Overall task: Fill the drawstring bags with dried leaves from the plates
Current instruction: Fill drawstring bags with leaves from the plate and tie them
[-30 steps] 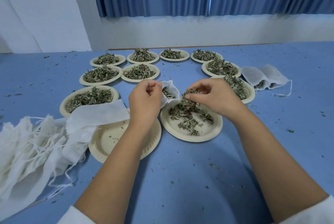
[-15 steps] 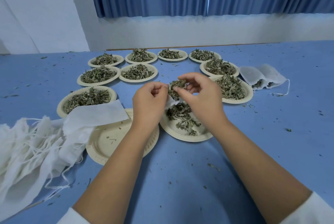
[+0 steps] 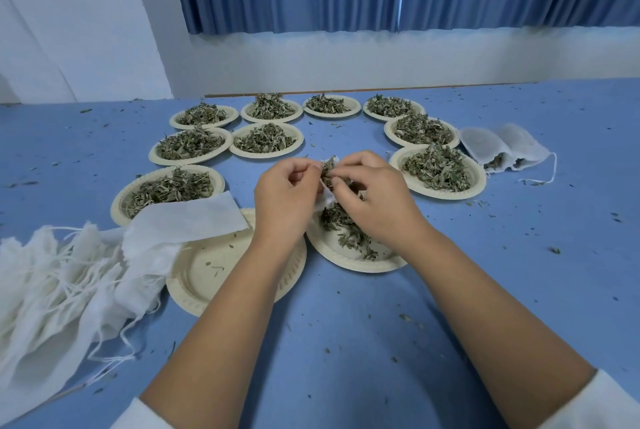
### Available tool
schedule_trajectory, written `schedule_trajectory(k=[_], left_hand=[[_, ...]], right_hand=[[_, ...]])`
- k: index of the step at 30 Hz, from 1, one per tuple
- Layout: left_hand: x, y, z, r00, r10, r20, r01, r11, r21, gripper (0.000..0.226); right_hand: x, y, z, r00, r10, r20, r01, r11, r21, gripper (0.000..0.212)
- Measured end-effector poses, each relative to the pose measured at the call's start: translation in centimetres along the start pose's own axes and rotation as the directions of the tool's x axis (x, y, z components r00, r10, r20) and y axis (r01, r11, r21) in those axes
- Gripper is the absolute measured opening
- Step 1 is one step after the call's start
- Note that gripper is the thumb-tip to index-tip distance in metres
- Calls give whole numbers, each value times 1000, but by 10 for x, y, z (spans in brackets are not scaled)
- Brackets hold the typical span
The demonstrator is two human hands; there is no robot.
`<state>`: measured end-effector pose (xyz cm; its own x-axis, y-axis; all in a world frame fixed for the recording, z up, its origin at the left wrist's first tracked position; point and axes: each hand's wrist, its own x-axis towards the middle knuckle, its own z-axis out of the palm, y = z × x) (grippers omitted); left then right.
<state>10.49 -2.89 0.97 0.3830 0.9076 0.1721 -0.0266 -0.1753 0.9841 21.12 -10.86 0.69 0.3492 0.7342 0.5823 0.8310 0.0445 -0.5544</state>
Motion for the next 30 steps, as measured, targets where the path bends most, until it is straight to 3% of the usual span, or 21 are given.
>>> schedule_trajectory(k=[7,12,19,24,27,30], left_hand=[[-4,-1,4,998,31,46,-33,999,25,14],[-3,-2,3,1000,13,16,-14,1000,18,12],[-2,-1,2,1000,3,10,-4,1000,3,13],[-2,-1,2,1000,-3,27,4,1000,-24,13],[-2,-2,4,999,15,44,-15,1000,4,14],[-2,-3,3,999,18,46,-19,1000,21,15]], right_hand=[[1,8,1,996,45,83,-34,991,-131,13],[4,8,-7,991,128,-46,-131,990,-49,12],[3,6,-8,994,93,-64,-92,996,19,13],[1,13,0,989,104,108,-92,990,-108,22],[-1,13,3,956,139,257,-121,989,-86,35],[-1,12,1,944,140,298,-119,989,-88,32]])
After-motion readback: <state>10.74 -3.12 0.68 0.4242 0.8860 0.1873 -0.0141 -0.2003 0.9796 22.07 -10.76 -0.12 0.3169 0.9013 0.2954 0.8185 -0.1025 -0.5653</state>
